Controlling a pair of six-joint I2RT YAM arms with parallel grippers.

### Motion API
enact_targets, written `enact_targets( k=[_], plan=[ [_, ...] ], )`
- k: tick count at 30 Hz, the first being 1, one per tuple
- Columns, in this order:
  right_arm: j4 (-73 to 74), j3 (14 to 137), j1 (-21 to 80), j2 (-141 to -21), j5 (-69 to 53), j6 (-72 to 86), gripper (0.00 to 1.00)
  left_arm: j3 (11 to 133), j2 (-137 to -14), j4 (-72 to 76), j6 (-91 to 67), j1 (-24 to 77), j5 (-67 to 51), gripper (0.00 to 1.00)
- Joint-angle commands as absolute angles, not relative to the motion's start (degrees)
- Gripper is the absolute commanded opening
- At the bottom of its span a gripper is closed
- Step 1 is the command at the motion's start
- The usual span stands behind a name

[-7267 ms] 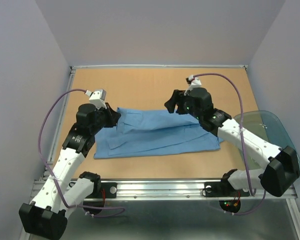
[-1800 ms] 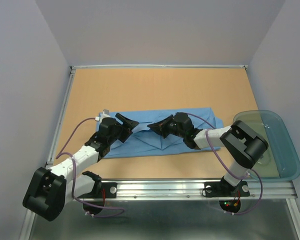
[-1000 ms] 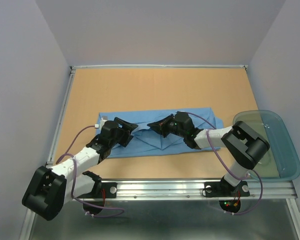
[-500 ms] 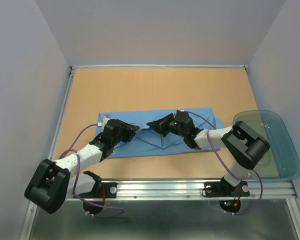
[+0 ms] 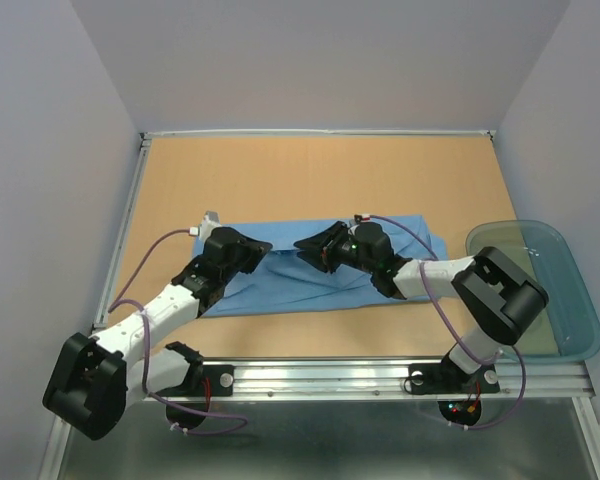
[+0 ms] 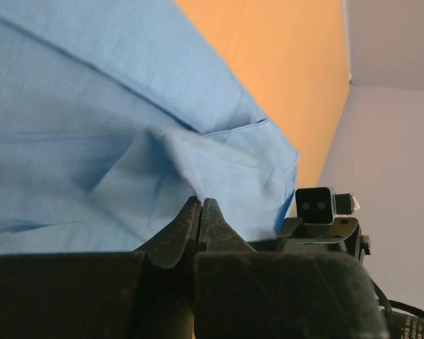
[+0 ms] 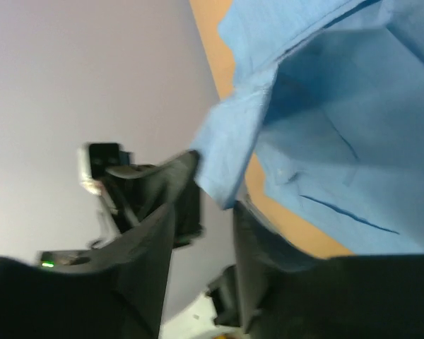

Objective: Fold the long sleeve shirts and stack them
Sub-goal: Fold the shirt

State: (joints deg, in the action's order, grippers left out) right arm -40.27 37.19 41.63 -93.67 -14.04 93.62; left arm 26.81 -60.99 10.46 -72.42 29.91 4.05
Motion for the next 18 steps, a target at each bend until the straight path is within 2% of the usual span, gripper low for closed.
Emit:
enact_targets(
  k=[1,6,13,18],
  plan=[
    [-32.56,38.13,41.4,-89.48,-15.82,80.8,0.52,34.0,-56.96,3.09,-56.37,29.8,11.94,0.0],
    [-12.87,44.37,41.4,-84.03,-8.54,60.06,0.71,41.12,-55.99,-2.54,-37.32,28.57,13.19,0.0],
    [-1.41,47.37,40.96,-75.24,9.45,42.65,0.73,47.37,-57.91,-6.68,-22.43,27.69,6.42,0.0],
    [-0.18,46.5,39.99,-70.67,19.24,36.49,0.73,49.83,-58.1,-7.21,-21.62,27.69,3.52,0.0]
  ],
)
